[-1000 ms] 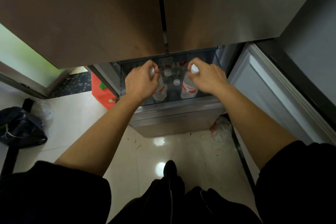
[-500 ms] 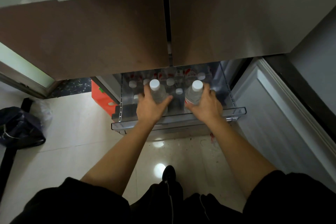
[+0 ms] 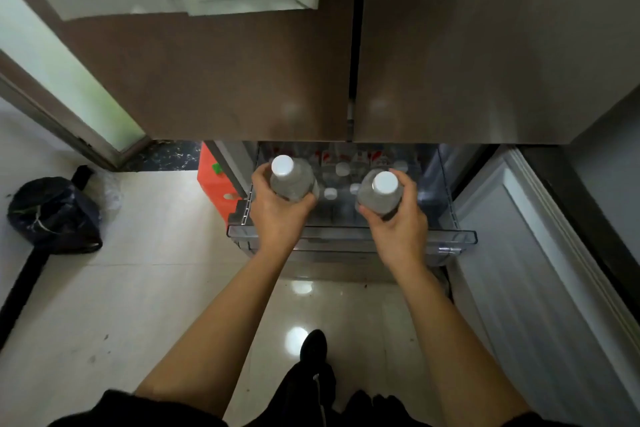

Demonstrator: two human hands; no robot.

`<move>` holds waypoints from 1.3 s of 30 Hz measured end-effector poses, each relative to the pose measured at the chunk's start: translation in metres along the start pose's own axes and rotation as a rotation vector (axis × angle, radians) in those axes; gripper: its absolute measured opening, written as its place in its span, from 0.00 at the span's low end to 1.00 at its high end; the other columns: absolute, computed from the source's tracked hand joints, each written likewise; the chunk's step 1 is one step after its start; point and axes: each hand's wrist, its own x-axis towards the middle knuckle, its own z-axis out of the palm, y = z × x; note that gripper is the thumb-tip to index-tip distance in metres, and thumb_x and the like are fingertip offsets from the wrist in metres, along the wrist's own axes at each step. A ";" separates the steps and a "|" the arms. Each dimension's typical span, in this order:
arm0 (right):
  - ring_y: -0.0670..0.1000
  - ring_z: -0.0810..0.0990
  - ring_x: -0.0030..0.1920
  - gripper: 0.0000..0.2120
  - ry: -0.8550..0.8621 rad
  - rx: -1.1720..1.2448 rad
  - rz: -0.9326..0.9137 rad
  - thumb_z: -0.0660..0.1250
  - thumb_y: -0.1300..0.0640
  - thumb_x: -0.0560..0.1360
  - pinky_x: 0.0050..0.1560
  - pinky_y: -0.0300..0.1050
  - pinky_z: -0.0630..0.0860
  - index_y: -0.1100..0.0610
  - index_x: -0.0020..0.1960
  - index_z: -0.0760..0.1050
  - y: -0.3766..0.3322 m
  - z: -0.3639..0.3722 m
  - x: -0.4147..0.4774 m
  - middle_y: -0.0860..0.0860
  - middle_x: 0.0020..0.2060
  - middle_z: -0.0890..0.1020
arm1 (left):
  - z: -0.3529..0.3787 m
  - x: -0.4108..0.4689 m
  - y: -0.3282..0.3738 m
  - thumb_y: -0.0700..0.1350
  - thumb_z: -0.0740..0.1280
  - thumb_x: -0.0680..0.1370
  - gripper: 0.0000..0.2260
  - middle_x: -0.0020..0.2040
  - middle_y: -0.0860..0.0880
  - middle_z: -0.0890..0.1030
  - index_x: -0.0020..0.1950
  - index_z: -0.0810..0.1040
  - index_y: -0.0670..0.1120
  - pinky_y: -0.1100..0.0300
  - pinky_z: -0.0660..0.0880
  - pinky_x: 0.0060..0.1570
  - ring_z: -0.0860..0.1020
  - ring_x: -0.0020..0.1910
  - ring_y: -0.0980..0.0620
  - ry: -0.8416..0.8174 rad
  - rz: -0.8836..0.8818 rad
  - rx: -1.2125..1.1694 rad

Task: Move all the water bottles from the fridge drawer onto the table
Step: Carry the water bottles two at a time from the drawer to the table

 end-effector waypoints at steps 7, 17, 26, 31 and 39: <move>0.45 0.75 0.64 0.38 -0.152 0.223 -0.160 0.80 0.55 0.68 0.63 0.53 0.77 0.38 0.70 0.64 -0.046 0.003 -0.037 0.35 0.59 0.75 | -0.079 -0.048 0.029 0.47 0.80 0.68 0.30 0.61 0.57 0.77 0.66 0.71 0.56 0.73 0.75 0.52 0.77 0.55 0.62 0.226 0.097 -0.114; 0.42 0.72 0.61 0.37 -0.553 0.167 -0.402 0.80 0.55 0.68 0.59 0.45 0.75 0.41 0.70 0.65 -0.107 0.059 -0.136 0.45 0.65 0.76 | -0.226 -0.130 0.001 0.45 0.80 0.69 0.27 0.57 0.62 0.78 0.61 0.72 0.62 0.65 0.77 0.54 0.77 0.57 0.59 0.433 0.093 -0.100; 0.47 0.74 0.62 0.35 -0.827 0.131 -0.627 0.77 0.57 0.71 0.63 0.52 0.75 0.43 0.72 0.64 -0.160 0.167 -0.322 0.44 0.63 0.76 | -0.426 -0.243 -0.088 0.43 0.79 0.70 0.32 0.61 0.60 0.73 0.69 0.68 0.57 0.68 0.68 0.55 0.71 0.61 0.56 0.547 -0.036 0.032; 0.47 0.74 0.60 0.36 -1.032 0.137 -0.710 0.77 0.58 0.70 0.64 0.53 0.75 0.41 0.71 0.64 -0.200 0.244 -0.473 0.42 0.62 0.76 | -0.570 -0.341 -0.154 0.45 0.80 0.69 0.32 0.65 0.54 0.74 0.70 0.70 0.52 0.62 0.71 0.58 0.72 0.63 0.53 0.649 -0.119 0.085; 0.35 0.72 0.59 0.36 -1.370 0.153 -0.769 0.77 0.55 0.71 0.61 0.40 0.72 0.38 0.71 0.61 -0.248 0.349 -0.682 0.31 0.59 0.72 | -0.743 -0.452 -0.239 0.41 0.81 0.67 0.36 0.64 0.52 0.71 0.71 0.70 0.51 0.50 0.74 0.63 0.72 0.65 0.49 0.905 -0.284 0.155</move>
